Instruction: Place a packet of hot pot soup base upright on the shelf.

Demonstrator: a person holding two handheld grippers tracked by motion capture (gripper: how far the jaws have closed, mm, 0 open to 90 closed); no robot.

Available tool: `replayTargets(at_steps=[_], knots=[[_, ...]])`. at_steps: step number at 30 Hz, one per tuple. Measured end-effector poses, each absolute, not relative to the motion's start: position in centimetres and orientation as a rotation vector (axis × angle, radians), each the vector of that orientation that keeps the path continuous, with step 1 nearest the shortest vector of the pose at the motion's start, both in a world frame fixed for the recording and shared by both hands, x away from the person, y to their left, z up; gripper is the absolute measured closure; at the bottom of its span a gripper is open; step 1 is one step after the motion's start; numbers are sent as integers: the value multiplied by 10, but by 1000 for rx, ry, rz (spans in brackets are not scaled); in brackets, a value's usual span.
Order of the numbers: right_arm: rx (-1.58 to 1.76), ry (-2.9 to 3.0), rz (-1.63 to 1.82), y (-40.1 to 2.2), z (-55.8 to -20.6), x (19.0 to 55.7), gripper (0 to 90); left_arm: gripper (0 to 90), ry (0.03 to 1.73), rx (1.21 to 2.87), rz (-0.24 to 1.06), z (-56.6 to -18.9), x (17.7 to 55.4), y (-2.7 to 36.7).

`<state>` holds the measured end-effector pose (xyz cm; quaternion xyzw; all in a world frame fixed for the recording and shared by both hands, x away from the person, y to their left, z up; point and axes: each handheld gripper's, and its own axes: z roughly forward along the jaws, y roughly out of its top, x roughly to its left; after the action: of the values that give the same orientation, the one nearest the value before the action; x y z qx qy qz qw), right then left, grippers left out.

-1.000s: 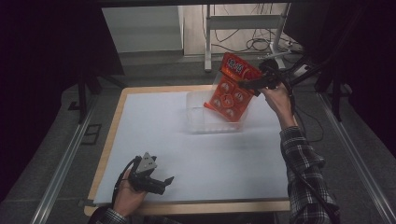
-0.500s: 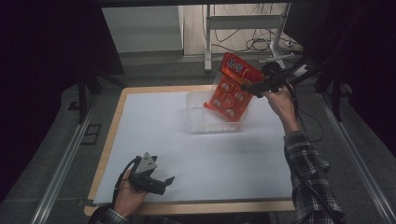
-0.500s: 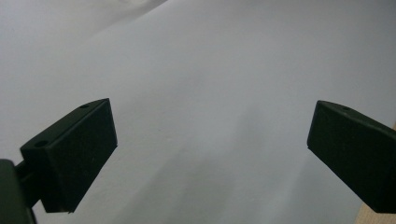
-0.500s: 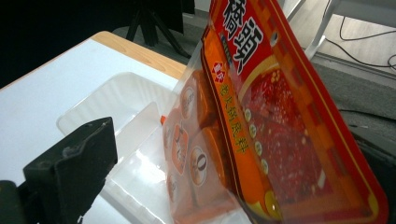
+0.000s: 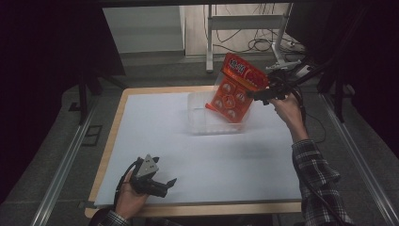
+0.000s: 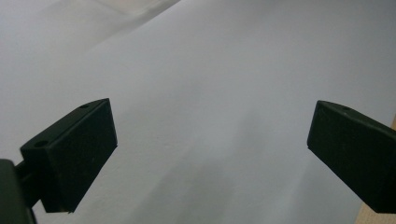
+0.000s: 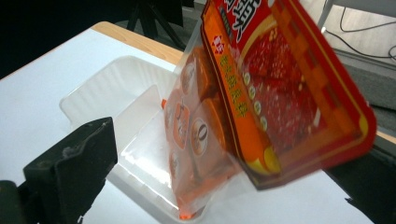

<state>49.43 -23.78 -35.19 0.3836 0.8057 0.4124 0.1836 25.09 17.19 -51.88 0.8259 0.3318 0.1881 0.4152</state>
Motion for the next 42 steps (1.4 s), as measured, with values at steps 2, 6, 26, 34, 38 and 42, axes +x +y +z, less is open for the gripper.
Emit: replayTargets(at_steps=[2,6,26,34,38,42], knots=[[1093,2273,1168,-239,-353,491,0,13,829,2076,478,-519,251,171],[1104,2270,1148,-243,-354,484,0,13,822,2074,488,-518,250,170],[1056,2258,1123,-245,-369,441,19,14,801,2119,516,-521,249,166],[1031,2260,1113,-242,-380,427,23,14,796,2130,514,-521,249,166],[1018,2256,1108,-242,-385,419,25,14,793,2136,514,-522,249,165],[1013,2255,1135,-242,-394,412,26,14,790,2142,517,-522,249,164]])
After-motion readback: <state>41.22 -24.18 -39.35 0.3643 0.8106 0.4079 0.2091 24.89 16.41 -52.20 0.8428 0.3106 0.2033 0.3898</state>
